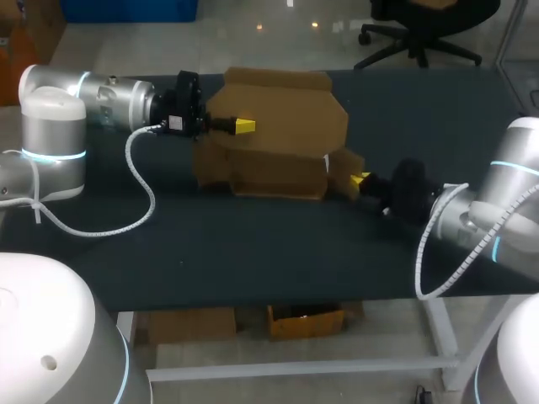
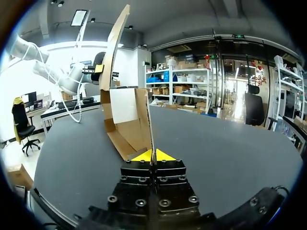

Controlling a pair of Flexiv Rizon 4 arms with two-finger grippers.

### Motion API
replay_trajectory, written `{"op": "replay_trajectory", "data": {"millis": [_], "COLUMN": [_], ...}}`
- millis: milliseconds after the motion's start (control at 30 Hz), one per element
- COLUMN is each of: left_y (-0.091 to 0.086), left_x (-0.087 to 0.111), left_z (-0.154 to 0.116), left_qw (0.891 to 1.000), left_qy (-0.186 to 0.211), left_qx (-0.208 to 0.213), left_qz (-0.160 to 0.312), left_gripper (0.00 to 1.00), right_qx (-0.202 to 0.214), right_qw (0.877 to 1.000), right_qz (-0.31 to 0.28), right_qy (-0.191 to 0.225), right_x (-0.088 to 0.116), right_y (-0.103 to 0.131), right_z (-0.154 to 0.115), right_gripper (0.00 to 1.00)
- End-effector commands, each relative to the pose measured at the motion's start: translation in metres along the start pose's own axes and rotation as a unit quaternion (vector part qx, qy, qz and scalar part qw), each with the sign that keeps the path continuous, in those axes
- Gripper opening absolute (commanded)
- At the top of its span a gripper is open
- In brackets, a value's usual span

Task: Assemble the packaging by folding the flat box into shape, placing the metal phone stand inside, and closing the box properly

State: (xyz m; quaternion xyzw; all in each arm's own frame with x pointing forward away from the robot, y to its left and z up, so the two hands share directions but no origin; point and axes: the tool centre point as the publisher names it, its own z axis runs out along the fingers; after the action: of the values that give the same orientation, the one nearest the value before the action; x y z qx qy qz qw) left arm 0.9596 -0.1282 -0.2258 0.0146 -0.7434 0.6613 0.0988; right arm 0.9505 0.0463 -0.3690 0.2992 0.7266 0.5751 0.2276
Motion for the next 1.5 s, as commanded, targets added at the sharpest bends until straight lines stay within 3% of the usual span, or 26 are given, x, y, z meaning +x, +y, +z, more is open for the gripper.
{"op": "replay_trajectory", "data": {"millis": [33, 567, 1500], "left_y": [0.0035, 0.0035, 0.0035], "left_x": [-0.0011, -0.0011, -0.0011], "left_z": [-0.0015, -0.0015, -0.0015], "left_qw": [1.0, 1.0, 1.0], "left_qy": [0.0, 0.0, 0.0], "left_qx": [-0.001, -0.001, -0.001], "left_qz": [0.0, 0.0, 0.0], "left_gripper": [0.0, 0.0, 0.0], "right_qx": [-0.008, -0.003, 0.008], "right_qw": [1.0, 0.996, 0.986], "right_qz": [0.001, 0.028, 0.05], "right_qy": [-0.022, -0.089, -0.157], "right_x": [0.0033, 0.0039, 0.0132], "right_y": [-0.0048, -0.0069, -0.0106], "right_z": [-0.0013, -0.0031, 0.002], "right_gripper": [0.0, 0.0, 0.0]}}
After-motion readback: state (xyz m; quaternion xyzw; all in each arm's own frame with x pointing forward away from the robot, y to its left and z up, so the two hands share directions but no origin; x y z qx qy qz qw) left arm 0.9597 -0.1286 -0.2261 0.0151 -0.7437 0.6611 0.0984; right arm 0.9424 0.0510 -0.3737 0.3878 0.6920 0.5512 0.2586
